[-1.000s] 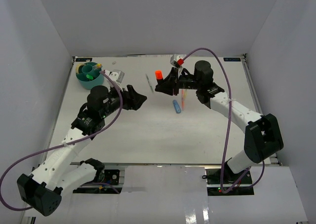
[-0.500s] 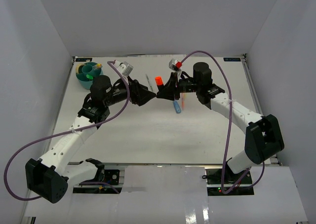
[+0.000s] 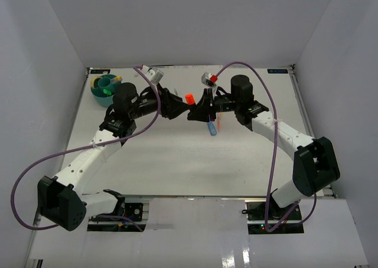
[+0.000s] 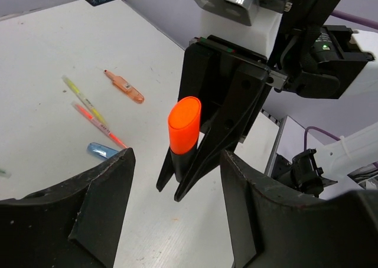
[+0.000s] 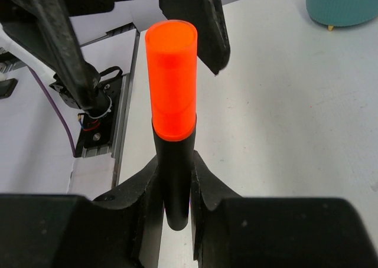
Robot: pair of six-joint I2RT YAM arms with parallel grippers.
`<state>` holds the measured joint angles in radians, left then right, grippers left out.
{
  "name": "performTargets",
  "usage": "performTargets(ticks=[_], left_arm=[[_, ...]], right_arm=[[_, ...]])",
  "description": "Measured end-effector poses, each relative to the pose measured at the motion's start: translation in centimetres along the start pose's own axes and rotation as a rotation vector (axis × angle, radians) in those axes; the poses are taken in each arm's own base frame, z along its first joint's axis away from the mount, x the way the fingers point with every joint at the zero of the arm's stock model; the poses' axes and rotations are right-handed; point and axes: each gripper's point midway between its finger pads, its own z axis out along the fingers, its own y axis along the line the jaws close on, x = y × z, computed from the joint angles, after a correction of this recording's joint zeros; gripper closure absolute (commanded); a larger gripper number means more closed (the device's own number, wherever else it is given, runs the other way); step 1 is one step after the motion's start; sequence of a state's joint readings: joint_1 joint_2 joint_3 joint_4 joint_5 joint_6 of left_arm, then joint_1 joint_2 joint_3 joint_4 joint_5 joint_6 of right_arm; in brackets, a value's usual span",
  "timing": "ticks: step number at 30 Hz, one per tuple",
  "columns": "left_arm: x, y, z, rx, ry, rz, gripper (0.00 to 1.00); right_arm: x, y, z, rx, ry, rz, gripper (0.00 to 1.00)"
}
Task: Sort the stationery into containers
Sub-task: Place the pen in the storage box.
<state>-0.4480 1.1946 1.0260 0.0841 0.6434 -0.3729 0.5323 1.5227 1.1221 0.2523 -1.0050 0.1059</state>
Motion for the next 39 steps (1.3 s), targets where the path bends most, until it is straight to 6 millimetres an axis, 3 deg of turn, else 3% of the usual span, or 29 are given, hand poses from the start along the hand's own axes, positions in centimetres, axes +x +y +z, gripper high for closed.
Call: performTargets(ticks=[5,12,32,36,39], left_arm=[[0.5,0.5,0.6,0.005,0.012,-0.024,0.37],[-0.8,-0.8,0.8,0.068,-0.032,-0.017,0.5],[0.2,0.0,2.1,0.093,-0.01,-0.061,0.51],[0.6,0.1,2.4,0.096,0.0,-0.076,0.76],[0.6,0.0,2.6,0.107,-0.002,-0.067,0.89]], right_arm=[[0.0,0.2,0.0,-0.009,0.001,0.005,0.92],[0.4,0.1,0.1,-0.019,0.008,0.032,0.92],[0.6,0.2,0.2,-0.033,0.01,0.056,0.92],[0.6,0.2,0.3,-0.034,0.009,0.054,0.92],[0.6,0.3,0.2,-0.043,0.009,0.058,0.92]])
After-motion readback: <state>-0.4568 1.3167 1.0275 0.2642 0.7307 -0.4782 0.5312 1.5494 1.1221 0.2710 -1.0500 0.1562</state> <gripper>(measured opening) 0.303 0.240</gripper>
